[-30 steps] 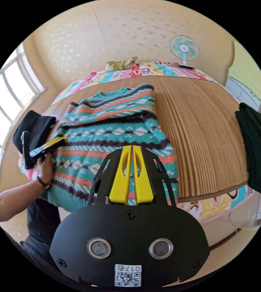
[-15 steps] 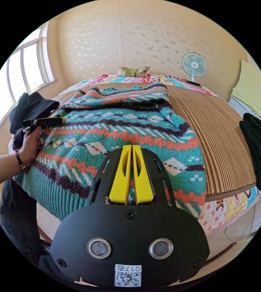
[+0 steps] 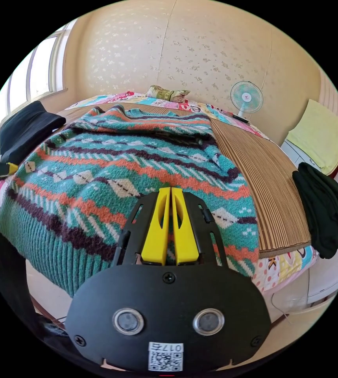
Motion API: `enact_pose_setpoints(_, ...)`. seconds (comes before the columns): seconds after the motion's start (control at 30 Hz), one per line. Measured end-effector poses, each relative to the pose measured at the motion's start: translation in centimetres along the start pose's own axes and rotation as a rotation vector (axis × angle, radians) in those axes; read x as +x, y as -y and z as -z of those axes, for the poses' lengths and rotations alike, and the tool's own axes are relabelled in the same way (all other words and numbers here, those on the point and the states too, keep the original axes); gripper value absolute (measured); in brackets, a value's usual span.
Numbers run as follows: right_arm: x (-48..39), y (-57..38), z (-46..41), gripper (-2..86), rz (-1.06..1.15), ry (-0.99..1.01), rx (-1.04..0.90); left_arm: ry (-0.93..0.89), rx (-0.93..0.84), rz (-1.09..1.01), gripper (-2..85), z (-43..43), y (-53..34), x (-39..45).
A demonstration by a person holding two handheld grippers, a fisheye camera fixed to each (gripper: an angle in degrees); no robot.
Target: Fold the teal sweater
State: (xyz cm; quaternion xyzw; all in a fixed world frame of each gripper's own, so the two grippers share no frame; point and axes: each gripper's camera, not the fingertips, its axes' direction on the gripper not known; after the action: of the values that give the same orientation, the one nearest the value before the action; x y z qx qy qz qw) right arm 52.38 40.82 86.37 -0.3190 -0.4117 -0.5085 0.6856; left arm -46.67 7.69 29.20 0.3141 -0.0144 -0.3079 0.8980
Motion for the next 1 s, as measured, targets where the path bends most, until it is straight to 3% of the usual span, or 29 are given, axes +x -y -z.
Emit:
enact_pose_setpoints(0.1, 0.6, 0.7, 0.0, 0.6, 0.003, -0.008, 0.000, 0.004, 0.050, 0.062, 7.9, 4.5, -5.4, -0.4)
enact_pose_setpoints(0.2, 1.7, 1.9, 0.1, 0.7, -0.004, 0.004, -0.019, 0.042, -0.043, 0.086, 13.5, 4.6, -7.2, 0.7)
enact_pose_setpoints(0.3, 4.1, 3.8, 0.3, 0.9, -0.028, 0.066, -0.094, 0.026, -0.130, 0.063, 13.4, 2.9, -7.1, 1.6)
enact_pose_setpoints(0.4, 7.2, 6.3, 2.6, 1.3, -0.057, 0.108, -0.246, 0.013, -0.138, 0.114, 8.0, 2.9, -6.9, 0.8)
enact_pose_setpoints(0.5, 12.4, 4.9, 9.4, 2.3, -0.191, 0.086, -0.145, -0.197, -0.149, 0.117, 4.9, 2.7, -7.3, -0.6)
enact_pose_setpoints(0.57, 17.4, 2.7, 13.1, 4.0, -0.327, 0.149, -0.081, -0.238, -0.133, 0.128, 4.6, 3.4, -7.7, -1.2)
enact_pose_setpoints(0.63, 22.2, 0.5, 14.8, 10.6, -0.434, 0.238, -0.096, -0.293, -0.129, 0.086, 4.4, 4.6, -7.7, -1.3)
enact_pose_setpoints(0.73, 26.3, -1.4, 12.9, 14.9, -0.403, 0.323, -0.311, -0.422, -0.106, 0.044, 4.2, 6.3, -7.4, -1.6)
enact_pose_setpoints(0.83, 27.4, -2.0, 10.8, 10.4, -0.347, 0.345, -0.478, -0.436, -0.134, -0.016, 4.1, 7.2, -6.8, -1.5)
enact_pose_setpoints(0.87, 27.4, -1.5, 10.3, 5.5, -0.324, 0.461, -0.546, -0.432, -0.145, -0.028, 4.1, 7.3, -6.7, -1.4)
enact_pose_setpoints(0.93, 28.3, -0.2, 11.8, 4.2, -0.334, 0.683, -0.510, -0.470, -0.155, -0.075, 4.0, 8.4, -6.4, -0.9)
enact_pose_setpoints(1.0, 31.7, 1.7, 16.6, 3.4, -0.332, 1.113, -0.258, -0.592, -0.116, -0.110, 3.8, 9.9, -6.3, -0.6)
